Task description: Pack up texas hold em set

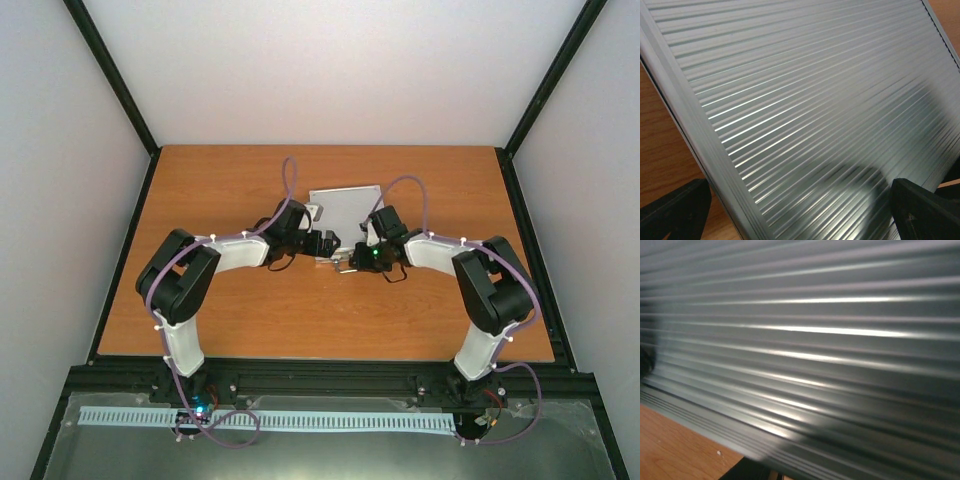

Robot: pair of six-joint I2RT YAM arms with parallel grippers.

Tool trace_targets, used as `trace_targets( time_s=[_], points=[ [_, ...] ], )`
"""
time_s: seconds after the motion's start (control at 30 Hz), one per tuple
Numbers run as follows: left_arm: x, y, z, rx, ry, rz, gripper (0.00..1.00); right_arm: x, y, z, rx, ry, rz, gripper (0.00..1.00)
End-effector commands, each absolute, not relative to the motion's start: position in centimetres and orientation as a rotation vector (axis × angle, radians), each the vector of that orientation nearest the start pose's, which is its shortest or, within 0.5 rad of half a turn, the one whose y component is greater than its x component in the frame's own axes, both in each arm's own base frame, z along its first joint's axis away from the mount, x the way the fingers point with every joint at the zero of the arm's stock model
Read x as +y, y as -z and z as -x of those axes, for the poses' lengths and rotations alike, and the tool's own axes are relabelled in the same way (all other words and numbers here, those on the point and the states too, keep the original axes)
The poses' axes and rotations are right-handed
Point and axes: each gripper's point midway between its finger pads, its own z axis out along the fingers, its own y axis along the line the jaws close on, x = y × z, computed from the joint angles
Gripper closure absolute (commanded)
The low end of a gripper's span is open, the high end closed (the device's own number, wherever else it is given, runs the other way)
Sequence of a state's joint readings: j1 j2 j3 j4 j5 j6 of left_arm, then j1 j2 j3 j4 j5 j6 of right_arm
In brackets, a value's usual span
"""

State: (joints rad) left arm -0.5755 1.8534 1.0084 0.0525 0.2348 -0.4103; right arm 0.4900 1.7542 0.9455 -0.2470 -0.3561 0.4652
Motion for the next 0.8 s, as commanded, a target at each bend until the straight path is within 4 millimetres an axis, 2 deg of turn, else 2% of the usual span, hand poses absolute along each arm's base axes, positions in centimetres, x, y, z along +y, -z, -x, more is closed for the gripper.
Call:
trace_targets(
  time_s=[0.0,0.23,0.47,0.6,0.77],
  points=[
    [-21.9,4.9,-30.0,2.865,0.355,-0.375,0.00,28.4,-14.9,-35.0,2.333,-1.142,0.289,0.97],
    [-21.8,5.0,-29.9,2.868,0.351,-0.372,0.00,29.3,-16.9,-35.4,2.280,-1.336,0.242,0.97],
    [-22.0,4.7,-30.2,2.858,0.354,-0.369,0.00,29.6,-18.6,-35.5,2.253,-1.400,0.234,0.97],
    [-22.1,4.8,-30.3,2.857,0.360,-0.365,0.00,29.3,-18.8,-35.8,2.247,-1.388,0.213,0.97],
    [-22.0,5.1,-30.3,2.864,0.352,-0.365,0.00,28.8,-18.0,-36.0,2.272,-1.327,0.209,0.97]
  ],
)
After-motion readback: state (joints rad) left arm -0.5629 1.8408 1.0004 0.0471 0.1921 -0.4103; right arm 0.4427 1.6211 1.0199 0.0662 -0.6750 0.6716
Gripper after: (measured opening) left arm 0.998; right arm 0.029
